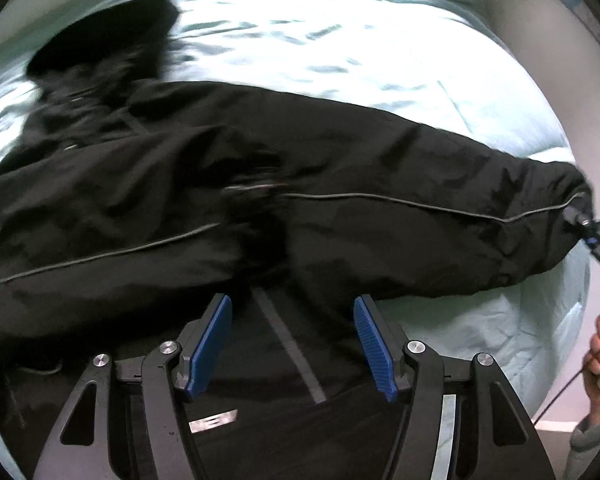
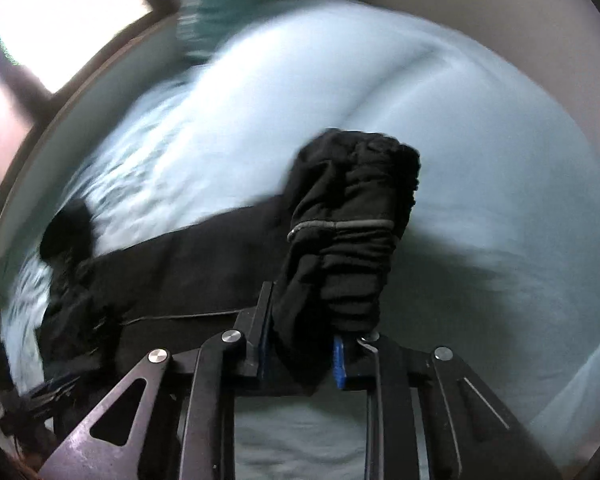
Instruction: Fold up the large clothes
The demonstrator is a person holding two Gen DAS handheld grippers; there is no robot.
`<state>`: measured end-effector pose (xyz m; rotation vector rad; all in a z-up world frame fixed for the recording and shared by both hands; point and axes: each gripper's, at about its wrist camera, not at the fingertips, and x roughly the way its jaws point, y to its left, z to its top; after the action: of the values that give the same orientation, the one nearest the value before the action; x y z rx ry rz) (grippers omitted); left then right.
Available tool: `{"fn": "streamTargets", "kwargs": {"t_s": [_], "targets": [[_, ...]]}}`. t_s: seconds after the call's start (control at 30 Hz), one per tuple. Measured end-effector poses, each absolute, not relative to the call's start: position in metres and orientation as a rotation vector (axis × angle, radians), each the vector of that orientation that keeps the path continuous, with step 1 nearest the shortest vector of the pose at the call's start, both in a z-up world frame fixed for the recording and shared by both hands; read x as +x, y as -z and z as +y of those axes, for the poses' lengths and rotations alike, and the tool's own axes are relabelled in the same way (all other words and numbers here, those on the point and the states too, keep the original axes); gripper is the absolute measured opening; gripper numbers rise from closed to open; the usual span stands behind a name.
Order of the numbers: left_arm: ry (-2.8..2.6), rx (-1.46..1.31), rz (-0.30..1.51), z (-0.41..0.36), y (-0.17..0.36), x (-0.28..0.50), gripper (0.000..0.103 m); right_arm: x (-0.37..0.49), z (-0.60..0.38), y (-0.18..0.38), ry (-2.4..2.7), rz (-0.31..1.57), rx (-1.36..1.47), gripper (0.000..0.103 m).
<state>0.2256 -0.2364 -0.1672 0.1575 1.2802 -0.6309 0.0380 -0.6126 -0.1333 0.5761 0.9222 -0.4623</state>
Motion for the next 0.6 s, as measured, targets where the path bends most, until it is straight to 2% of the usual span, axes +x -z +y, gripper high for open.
{"fn": "streamTargets", "kwargs": {"t_s": [0.13, 0.3, 0.5, 0.6], "targets": [[0.563, 0.11, 1.247, -0.191, 0.155, 0.237, 0.065, 0.099, -0.534, 0.111, 0.32, 0.947, 0.445, 0.026], [0.473, 0.06, 1.206, -0.134, 0.143, 0.249, 0.065, 0.179, -0.415, 0.108, 0.153, 1.014, 0.186, 0.026], [0.354, -0.005, 1.182, -0.068, 0.139, 0.26, 0.065, 0.255, -0.282, 0.151, -0.052, 1.107, -0.003, 0.026], [0.307, -0.034, 1.195, -0.045, 0.145, 0.262, 0.065, 0.283, -0.237, 0.198, -0.089, 1.206, -0.07, 0.03]]}}
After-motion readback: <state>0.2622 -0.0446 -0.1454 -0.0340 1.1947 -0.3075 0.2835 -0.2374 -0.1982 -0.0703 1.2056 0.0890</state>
